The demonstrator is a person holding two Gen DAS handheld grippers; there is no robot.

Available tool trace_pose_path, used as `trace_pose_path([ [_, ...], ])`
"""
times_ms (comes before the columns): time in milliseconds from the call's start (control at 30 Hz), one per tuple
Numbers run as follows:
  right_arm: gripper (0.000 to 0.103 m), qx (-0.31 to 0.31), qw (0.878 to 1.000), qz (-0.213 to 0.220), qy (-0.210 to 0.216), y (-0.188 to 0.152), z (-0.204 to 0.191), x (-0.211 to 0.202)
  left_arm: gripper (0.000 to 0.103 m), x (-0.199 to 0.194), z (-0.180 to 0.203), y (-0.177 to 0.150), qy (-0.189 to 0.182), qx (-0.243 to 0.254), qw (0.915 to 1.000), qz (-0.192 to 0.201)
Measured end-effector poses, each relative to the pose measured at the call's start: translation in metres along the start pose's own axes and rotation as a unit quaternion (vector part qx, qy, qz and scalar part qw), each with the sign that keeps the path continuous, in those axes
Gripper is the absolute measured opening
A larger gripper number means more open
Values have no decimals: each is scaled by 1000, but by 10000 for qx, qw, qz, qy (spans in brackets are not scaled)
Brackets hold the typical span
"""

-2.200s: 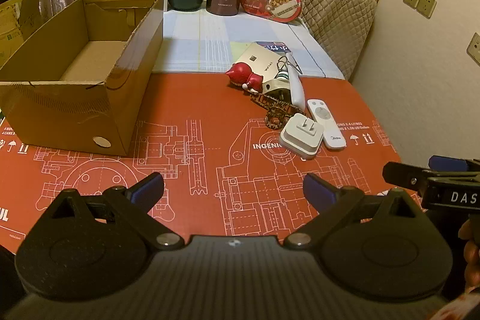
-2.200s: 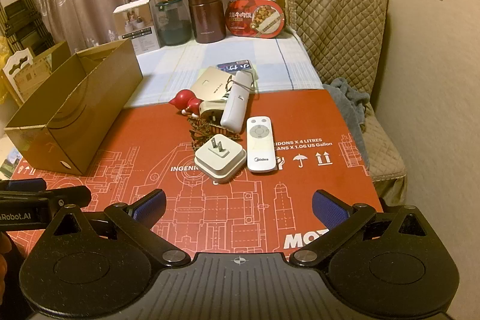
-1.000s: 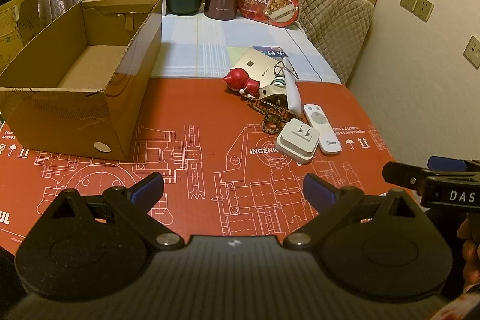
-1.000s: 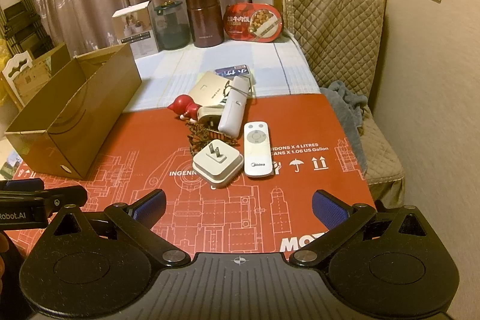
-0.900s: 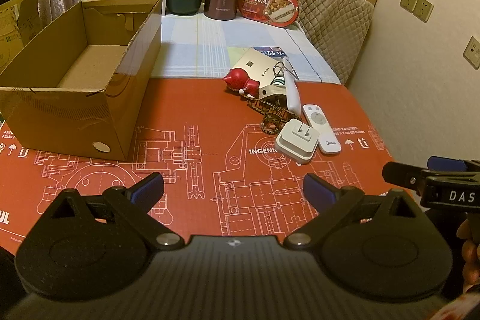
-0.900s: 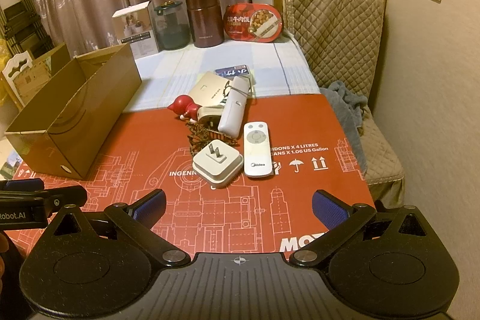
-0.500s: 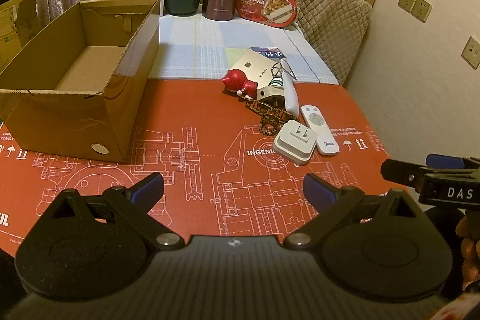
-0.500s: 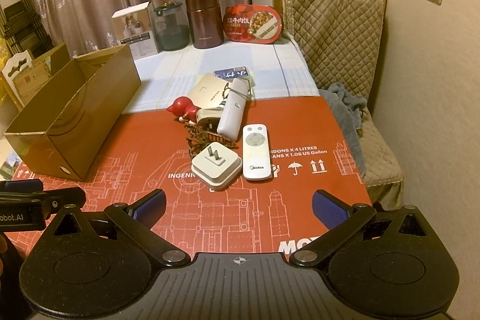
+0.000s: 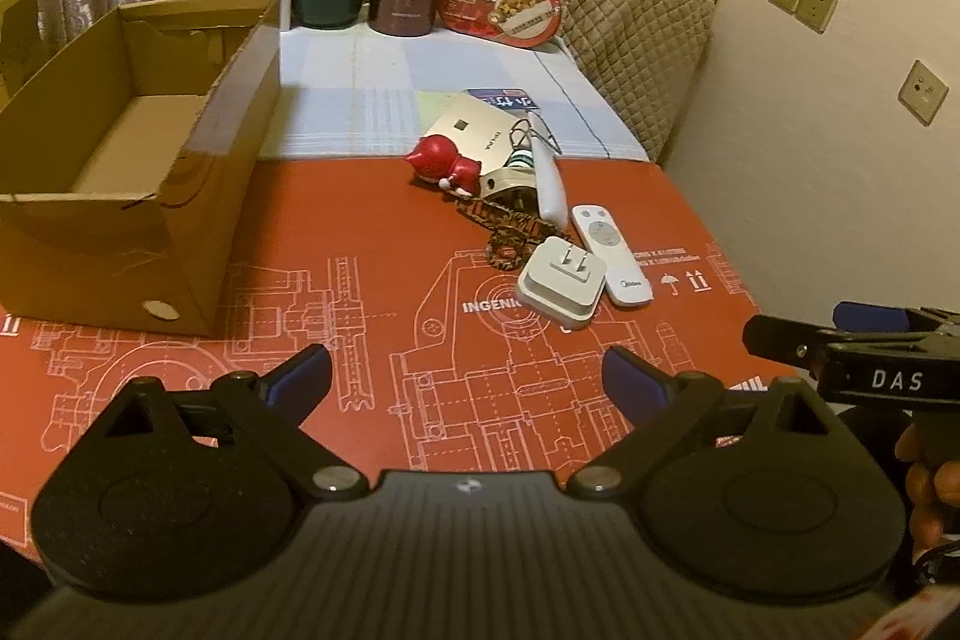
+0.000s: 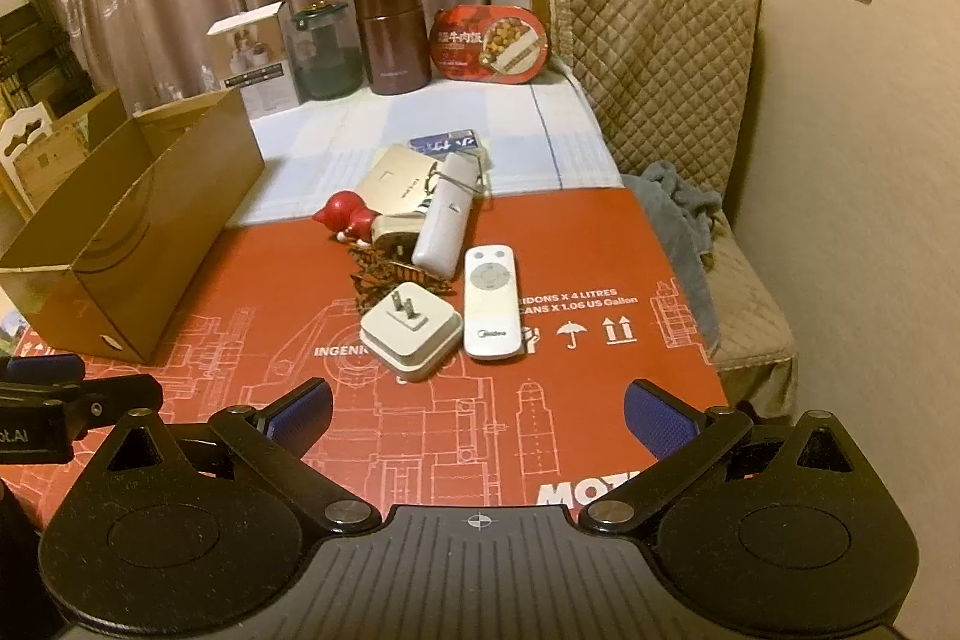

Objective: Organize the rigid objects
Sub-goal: 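Grasp the white square plug adapter with the left tool while the right tool approaches the white remote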

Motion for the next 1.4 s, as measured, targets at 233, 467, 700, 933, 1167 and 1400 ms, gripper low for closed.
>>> trace_pose_path([
  [233, 100, 71, 9999, 78, -72, 4, 10, 14, 95, 26, 11, 7, -265, 219, 9994, 93],
  [467, 100, 66, 9997, 104, -192, 6, 25, 40, 95, 66, 27, 2, -631, 431, 9971, -31],
  [700, 81, 142, 9996, -8, -260, 4, 44, 78, 84, 115, 42, -17, -925, 640, 9933, -252],
  [933, 80, 287, 9988, -137, -365, -1, 66, 104, 82, 162, 65, -27, -1212, 1188, 9852, -232],
  [1167, 80, 392, 9982, -297, -349, -12, 74, 120, 61, 191, 71, -34, -1295, 1479, 9799, -337],
  [1400, 80, 196, 9990, -396, 46, -18, 53, 141, 60, 169, 39, -38, -885, 1282, 9872, -344],
])
Point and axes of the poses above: each gripper's, at about its wrist camera, not at the fingertips, and x roughly the way its jaws point, z to its right, y to its top, the point moved 6 cm from there along x, roughly the way its jaws point, and after that the axes turned 15 degrees about z, right-handed, at the moved point
